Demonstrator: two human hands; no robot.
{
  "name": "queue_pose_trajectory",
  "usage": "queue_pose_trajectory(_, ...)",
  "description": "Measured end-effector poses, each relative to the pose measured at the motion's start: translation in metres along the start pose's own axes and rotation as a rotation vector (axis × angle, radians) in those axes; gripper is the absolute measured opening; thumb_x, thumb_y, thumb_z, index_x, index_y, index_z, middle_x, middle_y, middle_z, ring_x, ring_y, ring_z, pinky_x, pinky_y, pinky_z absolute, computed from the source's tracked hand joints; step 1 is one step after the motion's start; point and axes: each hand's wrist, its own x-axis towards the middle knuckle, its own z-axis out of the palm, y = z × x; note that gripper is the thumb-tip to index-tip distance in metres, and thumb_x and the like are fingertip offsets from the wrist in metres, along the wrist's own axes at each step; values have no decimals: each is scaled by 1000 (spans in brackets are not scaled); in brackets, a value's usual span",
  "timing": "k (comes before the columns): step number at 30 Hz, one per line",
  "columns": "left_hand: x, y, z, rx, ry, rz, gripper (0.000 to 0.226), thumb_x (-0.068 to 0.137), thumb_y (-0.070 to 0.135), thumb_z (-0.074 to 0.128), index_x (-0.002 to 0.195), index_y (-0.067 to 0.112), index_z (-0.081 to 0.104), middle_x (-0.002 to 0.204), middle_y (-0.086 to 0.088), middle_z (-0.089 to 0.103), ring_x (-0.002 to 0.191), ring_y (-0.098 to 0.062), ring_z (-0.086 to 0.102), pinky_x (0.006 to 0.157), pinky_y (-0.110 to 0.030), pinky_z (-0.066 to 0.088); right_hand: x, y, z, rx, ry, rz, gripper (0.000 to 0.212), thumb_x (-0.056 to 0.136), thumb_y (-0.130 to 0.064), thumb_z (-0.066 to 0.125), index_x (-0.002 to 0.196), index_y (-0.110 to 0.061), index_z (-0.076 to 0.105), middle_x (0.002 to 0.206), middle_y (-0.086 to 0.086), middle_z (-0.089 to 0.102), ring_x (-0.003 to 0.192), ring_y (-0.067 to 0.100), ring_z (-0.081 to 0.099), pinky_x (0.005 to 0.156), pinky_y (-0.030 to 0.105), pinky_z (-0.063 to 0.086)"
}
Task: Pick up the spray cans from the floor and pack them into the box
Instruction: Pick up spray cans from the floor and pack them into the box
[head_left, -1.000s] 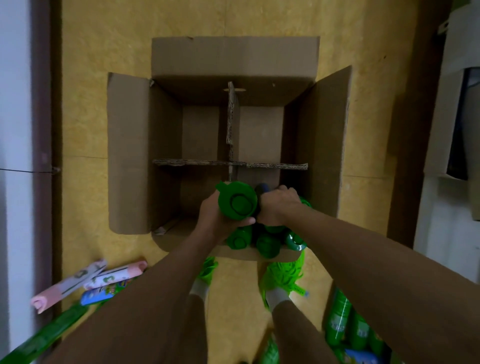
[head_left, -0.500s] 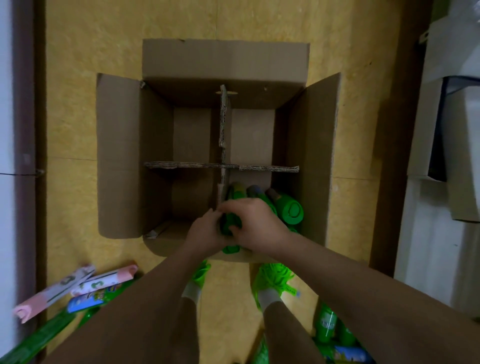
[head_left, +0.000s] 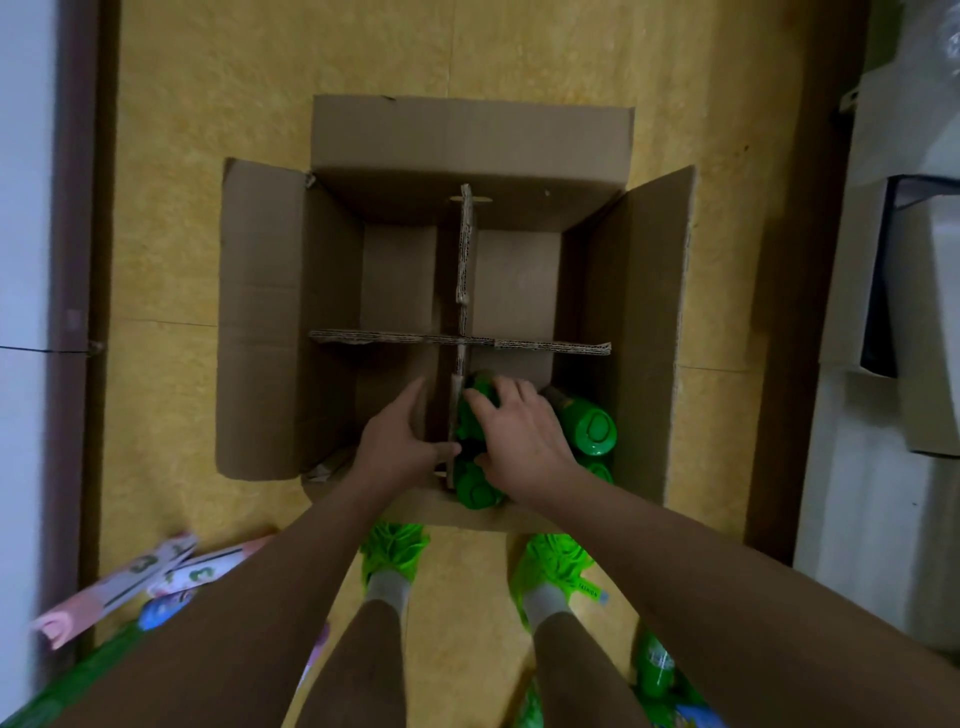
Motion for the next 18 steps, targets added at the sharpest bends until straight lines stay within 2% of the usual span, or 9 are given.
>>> queue_pose_trajectory(5,3,0,-2,-25,9,11,102,69,19,89,154,27,32,148,0,48,134,-16,45,107,-28,39,13,-1,3,9,-89,-3,81,80,-24,78,149,-22,35,142,13,41,129,35,42,104,45,39)
queue_pose_trajectory(8,4,-5,-5,-18,12,-3,106,67,23,90,155,29,30,151,-2,45,137,-20,43,111,-38,41,15,0,-1,-2,-85,-10,72,83,-11,73,146,-21,39,139,14,45,124,36,46,100,44,44)
queue_pose_trajectory(11,4,-10,-10,-12,28,-10,108,66,24,91,155,30,31,152,-3,45,138,-21,43,112,-41,41,14,-1,-2,-29,-85,-9,68,85,-5,68,145,-19,40,135,15,47,122,35,47,99,43,45)
queue_pose_trajectory(15,3,-15,-18,-23,35,-24,109,64,26,92,154,33,30,152,-2,44,138,-21,43,111,-43,42,11,-6,1,-74,-108,-44,71,83,-1,66,146,-17,38,136,15,45,123,35,45,102,44,44)
queue_pose_trajectory(18,3,-15,-26,-38,47,-29,110,63,27,92,153,34,30,152,-1,45,137,-21,44,110,-44,43,10,-7,4,-110,-110,-43,77,82,0,66,149,-18,33,145,16,39,129,36,42,107,45,41)
